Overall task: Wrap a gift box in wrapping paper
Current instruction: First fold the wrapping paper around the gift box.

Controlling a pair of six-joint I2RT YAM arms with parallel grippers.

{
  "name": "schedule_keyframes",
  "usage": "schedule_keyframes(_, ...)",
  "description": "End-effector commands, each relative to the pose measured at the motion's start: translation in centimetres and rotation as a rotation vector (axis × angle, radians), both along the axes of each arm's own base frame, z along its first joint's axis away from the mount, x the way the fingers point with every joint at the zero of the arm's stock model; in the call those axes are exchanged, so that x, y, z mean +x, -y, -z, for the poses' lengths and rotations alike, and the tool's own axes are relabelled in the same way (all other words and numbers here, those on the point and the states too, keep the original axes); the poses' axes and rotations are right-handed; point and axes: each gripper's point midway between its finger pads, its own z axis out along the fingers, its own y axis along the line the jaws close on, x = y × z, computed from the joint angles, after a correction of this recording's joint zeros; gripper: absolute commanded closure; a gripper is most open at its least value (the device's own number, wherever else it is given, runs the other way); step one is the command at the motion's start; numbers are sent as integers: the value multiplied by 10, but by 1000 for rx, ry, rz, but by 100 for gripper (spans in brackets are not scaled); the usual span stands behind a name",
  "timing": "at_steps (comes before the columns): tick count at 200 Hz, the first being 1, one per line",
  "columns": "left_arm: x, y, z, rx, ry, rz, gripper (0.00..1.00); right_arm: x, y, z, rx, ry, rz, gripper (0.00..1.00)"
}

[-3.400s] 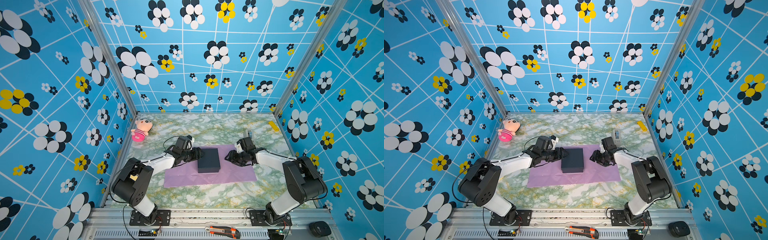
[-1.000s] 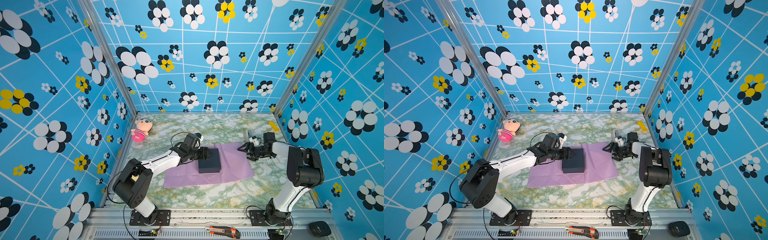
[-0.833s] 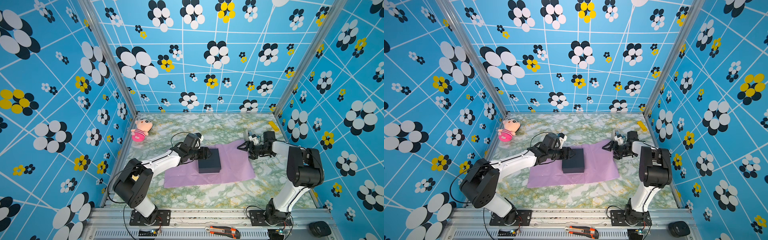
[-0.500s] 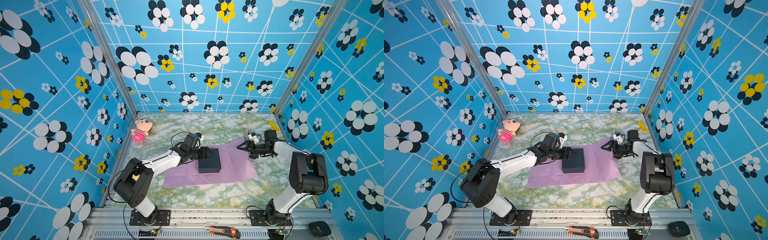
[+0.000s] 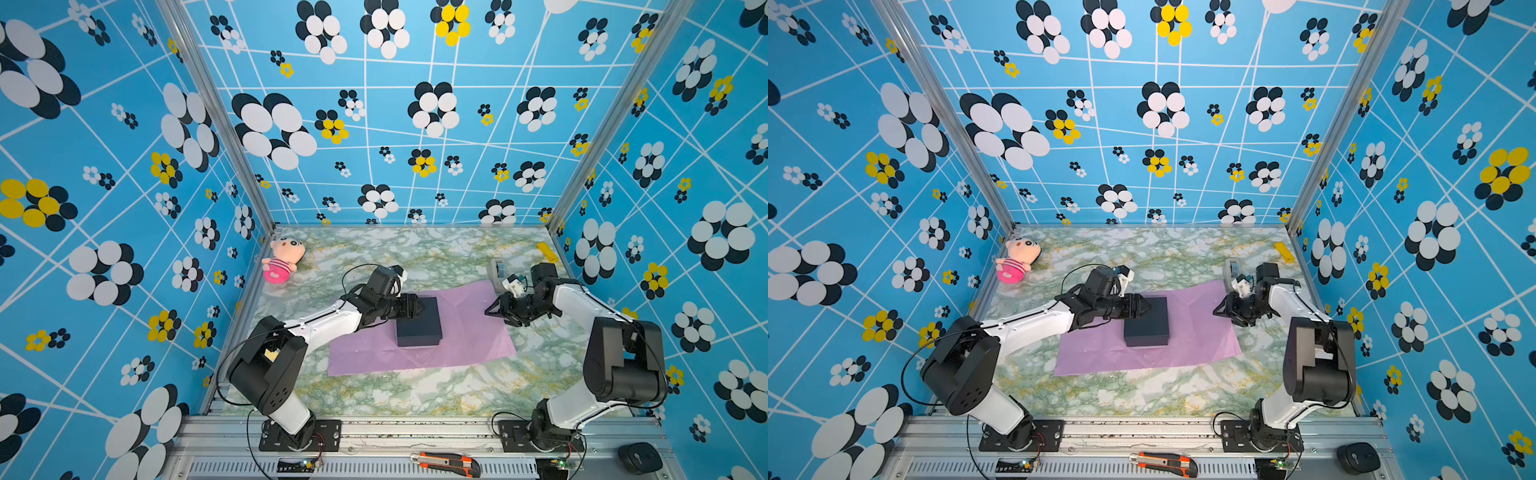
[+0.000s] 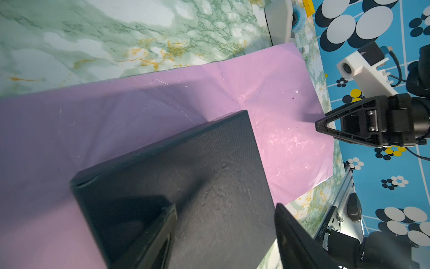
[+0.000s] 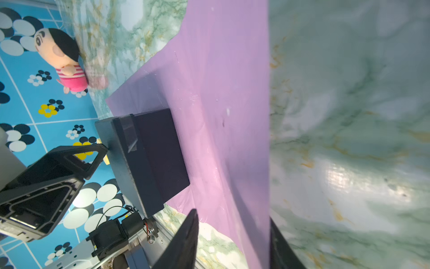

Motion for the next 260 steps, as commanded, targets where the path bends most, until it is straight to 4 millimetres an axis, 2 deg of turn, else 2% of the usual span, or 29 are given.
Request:
schedule_keyframes(1,2,-10,3,25,-7,-23,32,-8,2,-7,-61,5,-12,68)
schedule_keyframes(20,7,-16,-18,-3,24,-50,31,-7,1,-9,-67,23,-12,77)
schedule_keyframes(38,12,-30,-39,-8,54,-101,30,-5,-1,-9,-60,30,-8,81)
schedule_keyframes(58,12,-53,-47,33,50,-168,29,-3,-4,-14,-56,46,-3,87)
schedule_keyframes(80,6,-64,-31,58,-3,-180,29,3,-11,-31,-30,105,12,92)
schedule_keyframes(118,-6,-61,7,42,-90,-176,32,11,-27,-59,5,185,-6,95)
schedule_keyframes(176,-13,-53,32,7,-138,-162,38,23,-63,-98,57,299,-65,97)
schedule_keyframes(180,-13,-53,33,8,-140,-161,39,19,-76,-100,69,306,-99,97)
schedule_keyframes(213,-17,-51,43,12,-151,-158,42,22,-115,-120,131,373,-158,98)
schedule_keyframes(260,-19,-52,49,11,-154,-169,46,18,-177,-133,200,421,-288,98)
